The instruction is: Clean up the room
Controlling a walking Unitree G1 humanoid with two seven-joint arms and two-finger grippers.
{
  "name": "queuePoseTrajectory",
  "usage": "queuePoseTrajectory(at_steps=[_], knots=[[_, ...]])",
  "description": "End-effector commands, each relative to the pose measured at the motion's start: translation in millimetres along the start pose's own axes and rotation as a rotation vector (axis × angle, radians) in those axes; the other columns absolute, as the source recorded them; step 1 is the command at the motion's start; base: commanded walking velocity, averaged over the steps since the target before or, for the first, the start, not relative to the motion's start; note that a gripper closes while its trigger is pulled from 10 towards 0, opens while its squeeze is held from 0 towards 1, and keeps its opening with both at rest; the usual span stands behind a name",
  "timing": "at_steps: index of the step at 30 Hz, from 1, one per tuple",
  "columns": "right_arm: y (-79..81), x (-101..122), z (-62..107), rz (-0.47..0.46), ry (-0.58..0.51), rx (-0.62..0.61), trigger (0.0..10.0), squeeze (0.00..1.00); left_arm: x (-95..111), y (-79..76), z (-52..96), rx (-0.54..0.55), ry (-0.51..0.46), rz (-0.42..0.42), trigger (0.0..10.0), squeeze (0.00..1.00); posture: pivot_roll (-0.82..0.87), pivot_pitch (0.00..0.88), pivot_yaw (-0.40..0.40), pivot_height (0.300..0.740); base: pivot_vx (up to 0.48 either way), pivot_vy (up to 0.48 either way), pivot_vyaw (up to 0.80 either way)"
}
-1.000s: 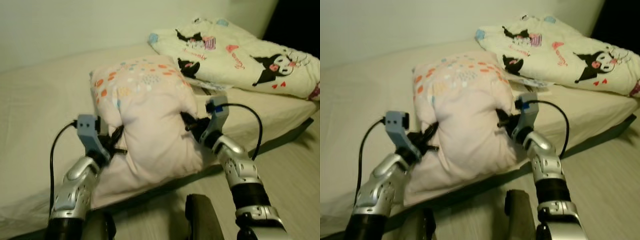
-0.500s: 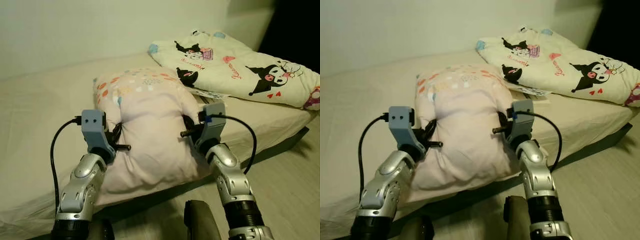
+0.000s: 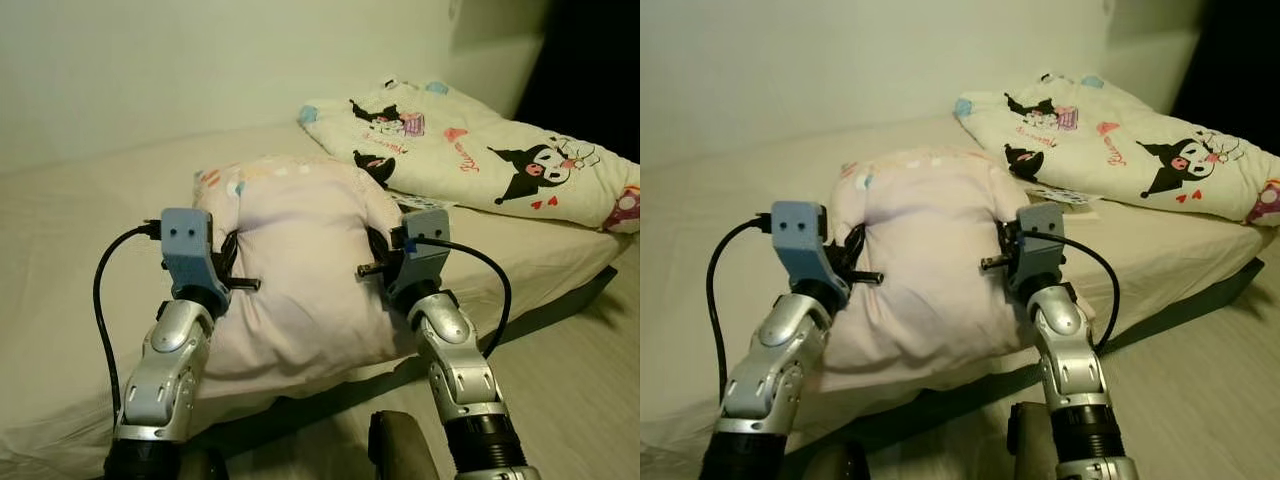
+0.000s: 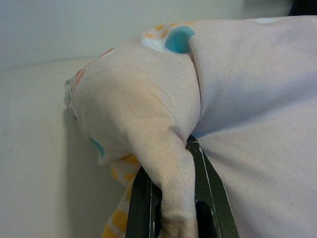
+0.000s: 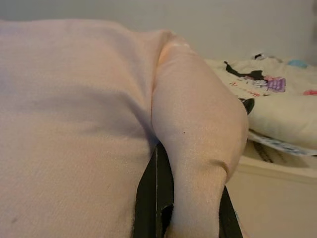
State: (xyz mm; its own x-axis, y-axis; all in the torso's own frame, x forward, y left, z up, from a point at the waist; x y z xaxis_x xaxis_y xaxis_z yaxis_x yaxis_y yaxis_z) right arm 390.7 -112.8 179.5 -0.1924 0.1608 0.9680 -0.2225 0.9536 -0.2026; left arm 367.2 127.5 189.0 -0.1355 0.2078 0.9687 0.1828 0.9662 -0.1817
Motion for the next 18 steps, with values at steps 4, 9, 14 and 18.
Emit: queuePoseTrajectory(at_steps=[4, 9, 14, 18], knots=[[3.5, 13.1, 0.1, 0.022, -0.055, 0.001, 10.0, 0.0, 3.7, -6.5, -0.9, -0.01, -0.03, -0.005, 10.0, 0.0, -0.09, 0.025, 0.01, 0.625, 0.0, 0.0, 0.0], [4.5, 13.6, -0.4, 0.024, -0.055, 0.0, 10.0, 0.0, 4.5, -6.3, -2.7, -0.008, -0.033, -0.004, 10.0, 0.0, -0.09, 0.029, 0.01, 0.65, 0.0, 0.0, 0.0], [4.7, 14.2, -0.2, 0.026, -0.056, 0.0, 10.0, 0.0, 3.1, -5.8, -1.7, -0.006, -0.03, 0.002, 10.0, 0.0, -0.09, 0.029, 0.01, 0.665, 0.0, 0.0, 0.0], [4.1, 14.2, 0.3, 0.027, -0.056, -0.001, 10.0, 0.0, 3.7, -6.7, 0.2, -0.012, -0.04, 0.023, 3.7, 0.0, -0.09, 0.032, 0.011, 0.68, 0.0, 0.0, 0.0]])
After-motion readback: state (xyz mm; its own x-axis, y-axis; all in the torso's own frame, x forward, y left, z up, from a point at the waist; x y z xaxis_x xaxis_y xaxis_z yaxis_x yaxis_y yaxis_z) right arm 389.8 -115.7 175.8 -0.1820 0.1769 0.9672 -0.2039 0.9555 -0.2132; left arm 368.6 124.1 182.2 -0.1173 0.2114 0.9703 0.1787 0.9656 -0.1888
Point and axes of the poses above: a point about 5 cm out from each wrist's last joint towards the gripper, its own z axis pointing back from the gripper into the wrist, its own x axis along the axis of the wrist's last joint, y = z × x, the point moved 6 cm from there along -z, pointing out of the wrist towards the gripper, and after that the axes turned 7 degrees about z, right-handed, at the moved point
